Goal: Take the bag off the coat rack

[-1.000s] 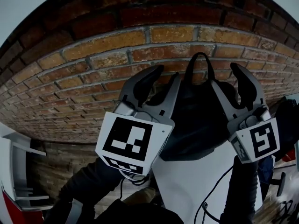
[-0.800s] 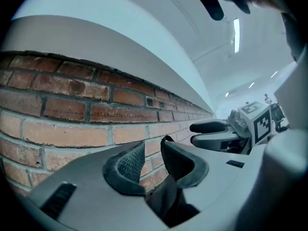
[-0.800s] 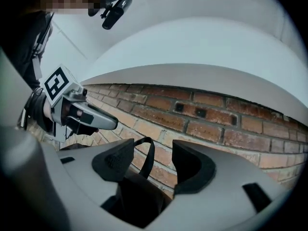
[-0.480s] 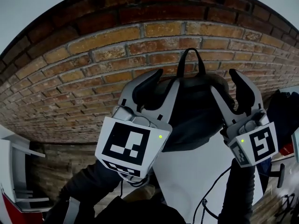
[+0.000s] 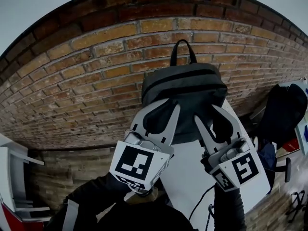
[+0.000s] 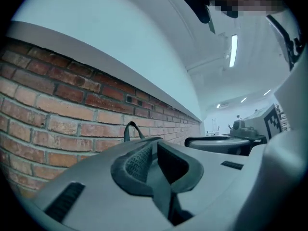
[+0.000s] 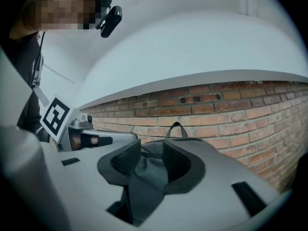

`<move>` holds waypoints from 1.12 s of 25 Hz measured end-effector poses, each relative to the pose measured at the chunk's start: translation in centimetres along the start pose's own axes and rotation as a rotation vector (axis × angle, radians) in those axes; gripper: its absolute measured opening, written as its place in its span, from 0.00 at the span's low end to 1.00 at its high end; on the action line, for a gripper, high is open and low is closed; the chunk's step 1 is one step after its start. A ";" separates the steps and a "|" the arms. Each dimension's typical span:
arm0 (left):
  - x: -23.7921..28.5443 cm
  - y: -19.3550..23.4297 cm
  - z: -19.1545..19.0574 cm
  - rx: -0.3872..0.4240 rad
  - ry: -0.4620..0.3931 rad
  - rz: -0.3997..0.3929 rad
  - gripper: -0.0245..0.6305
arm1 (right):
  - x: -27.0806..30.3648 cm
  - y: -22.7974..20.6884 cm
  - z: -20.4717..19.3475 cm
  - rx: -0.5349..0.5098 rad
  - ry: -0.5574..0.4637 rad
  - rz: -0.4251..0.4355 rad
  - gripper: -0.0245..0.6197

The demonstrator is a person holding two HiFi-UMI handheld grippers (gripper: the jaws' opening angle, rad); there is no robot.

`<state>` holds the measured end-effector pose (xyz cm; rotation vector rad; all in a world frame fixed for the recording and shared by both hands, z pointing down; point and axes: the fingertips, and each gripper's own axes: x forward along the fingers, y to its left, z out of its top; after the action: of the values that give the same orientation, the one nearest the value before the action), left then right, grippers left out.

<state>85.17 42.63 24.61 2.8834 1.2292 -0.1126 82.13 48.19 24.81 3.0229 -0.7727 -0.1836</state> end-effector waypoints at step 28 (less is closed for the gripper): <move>-5.1 -10.4 -2.3 -0.104 -0.091 -0.096 0.05 | -8.4 5.3 -1.1 0.025 -0.066 -0.144 0.05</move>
<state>74.29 46.20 27.47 2.7009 1.3159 -0.1725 72.40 47.53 27.09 3.1118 -0.5644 -0.2795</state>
